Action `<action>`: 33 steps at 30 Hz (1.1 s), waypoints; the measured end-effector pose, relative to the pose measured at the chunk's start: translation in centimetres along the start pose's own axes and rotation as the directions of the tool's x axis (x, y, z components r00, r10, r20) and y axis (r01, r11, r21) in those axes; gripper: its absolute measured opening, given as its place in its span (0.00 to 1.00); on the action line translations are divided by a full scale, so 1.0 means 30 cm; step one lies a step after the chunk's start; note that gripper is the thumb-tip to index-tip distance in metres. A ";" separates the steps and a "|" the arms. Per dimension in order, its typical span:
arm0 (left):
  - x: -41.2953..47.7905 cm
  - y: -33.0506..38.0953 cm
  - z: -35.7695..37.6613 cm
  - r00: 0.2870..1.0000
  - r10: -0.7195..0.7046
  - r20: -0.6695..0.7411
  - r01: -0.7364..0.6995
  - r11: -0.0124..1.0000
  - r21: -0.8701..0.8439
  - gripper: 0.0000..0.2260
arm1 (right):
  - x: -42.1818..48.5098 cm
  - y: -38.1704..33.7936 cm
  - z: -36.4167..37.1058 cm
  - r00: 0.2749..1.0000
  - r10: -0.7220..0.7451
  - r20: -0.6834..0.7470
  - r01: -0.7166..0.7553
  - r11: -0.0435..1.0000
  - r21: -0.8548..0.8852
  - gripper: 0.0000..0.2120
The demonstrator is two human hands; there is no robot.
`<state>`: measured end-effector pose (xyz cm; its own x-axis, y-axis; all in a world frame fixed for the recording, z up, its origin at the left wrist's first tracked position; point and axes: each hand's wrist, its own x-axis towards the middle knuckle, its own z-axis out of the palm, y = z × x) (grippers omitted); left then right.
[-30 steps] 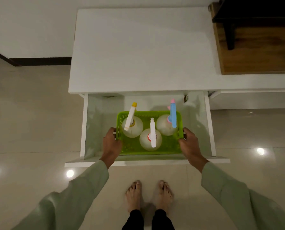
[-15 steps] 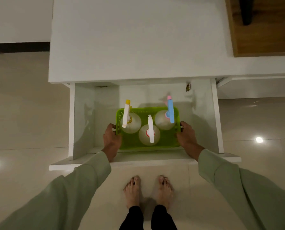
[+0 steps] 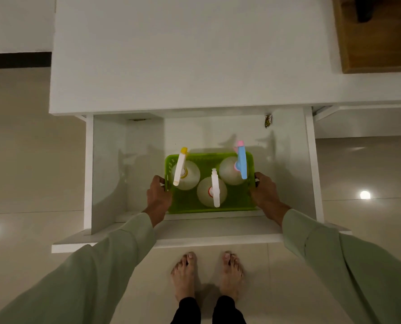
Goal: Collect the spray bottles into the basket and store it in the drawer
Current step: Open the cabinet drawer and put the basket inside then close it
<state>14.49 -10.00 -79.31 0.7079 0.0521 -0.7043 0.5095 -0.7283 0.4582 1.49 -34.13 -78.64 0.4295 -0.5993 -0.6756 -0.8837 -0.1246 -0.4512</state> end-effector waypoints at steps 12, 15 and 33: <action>-0.019 0.040 -0.032 0.994 -0.040 0.098 0.041 0.999 -0.007 0.19 | 0.015 0.004 0.002 0.995 0.024 0.097 -0.019 0.998 -0.052 0.09; -0.072 0.067 -0.077 0.997 0.067 -0.035 -0.065 0.997 0.042 0.18 | -0.024 -0.017 -0.016 0.997 0.039 0.071 -0.035 0.998 -0.053 0.11; -0.252 0.213 -0.065 0.852 0.510 -0.120 -0.409 0.791 0.454 0.15 | -0.228 -0.193 -0.020 0.822 -0.493 -0.285 0.438 0.867 -0.236 0.12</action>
<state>13.36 -13.72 -69.99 0.9216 -0.2448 -0.3012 -0.1089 -0.9079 0.4048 3.56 -29.78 -71.05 0.7356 -0.6565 -0.1668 -0.6222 -0.5574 -0.5497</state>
